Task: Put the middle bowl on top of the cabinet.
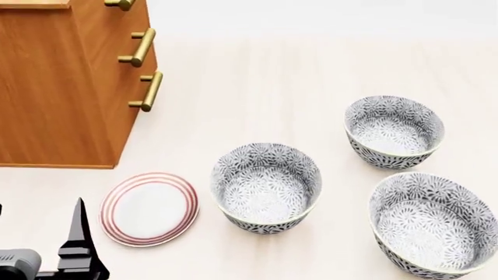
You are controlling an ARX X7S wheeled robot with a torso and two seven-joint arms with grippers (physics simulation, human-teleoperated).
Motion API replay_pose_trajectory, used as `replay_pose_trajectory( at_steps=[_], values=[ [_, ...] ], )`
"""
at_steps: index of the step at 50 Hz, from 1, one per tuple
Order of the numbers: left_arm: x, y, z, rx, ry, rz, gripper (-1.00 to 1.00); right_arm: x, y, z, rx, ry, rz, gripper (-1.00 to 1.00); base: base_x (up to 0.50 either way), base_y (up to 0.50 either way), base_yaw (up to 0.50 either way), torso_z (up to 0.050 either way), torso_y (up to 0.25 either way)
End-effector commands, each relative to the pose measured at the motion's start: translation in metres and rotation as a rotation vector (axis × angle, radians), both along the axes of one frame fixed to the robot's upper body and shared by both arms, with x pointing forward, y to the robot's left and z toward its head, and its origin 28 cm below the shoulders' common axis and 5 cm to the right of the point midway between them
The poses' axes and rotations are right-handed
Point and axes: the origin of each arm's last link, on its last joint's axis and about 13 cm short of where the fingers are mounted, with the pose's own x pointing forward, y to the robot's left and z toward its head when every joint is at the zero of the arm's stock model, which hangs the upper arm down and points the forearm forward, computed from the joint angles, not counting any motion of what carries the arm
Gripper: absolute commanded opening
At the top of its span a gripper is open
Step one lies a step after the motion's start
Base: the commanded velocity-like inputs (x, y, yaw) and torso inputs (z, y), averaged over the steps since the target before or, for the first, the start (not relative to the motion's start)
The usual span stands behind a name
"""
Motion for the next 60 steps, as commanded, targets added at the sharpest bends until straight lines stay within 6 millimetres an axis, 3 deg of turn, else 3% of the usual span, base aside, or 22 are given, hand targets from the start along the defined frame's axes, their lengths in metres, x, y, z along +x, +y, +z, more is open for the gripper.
replay_pose_trajectory(
  at_steps=[1,56,60],
  values=[
    [-0.0014,-0.0004,0.0005,0.000,0.000,-0.006,1.00,-0.0024,-0.0001,0.0011,-0.001,-0.005,-0.012,1.00,0.48,-0.11,0.00,0.000,0.000],
    [-0.0029,-0.0022,-0.0006,-0.003,0.014,-0.011,1.00,-0.0040,-0.0003,0.0009,-0.040,0.024,-0.051,1.00,0.23,0.01,0.00,0.000,0.000],
    [-0.0040,-0.0042,-0.0036,-0.157,0.143,-0.036,1.00,-0.0083,-0.0008,0.0025,-0.042,0.017,-0.063,1.00,0.00,0.00,0.00,0.000,0.000]
  ],
)
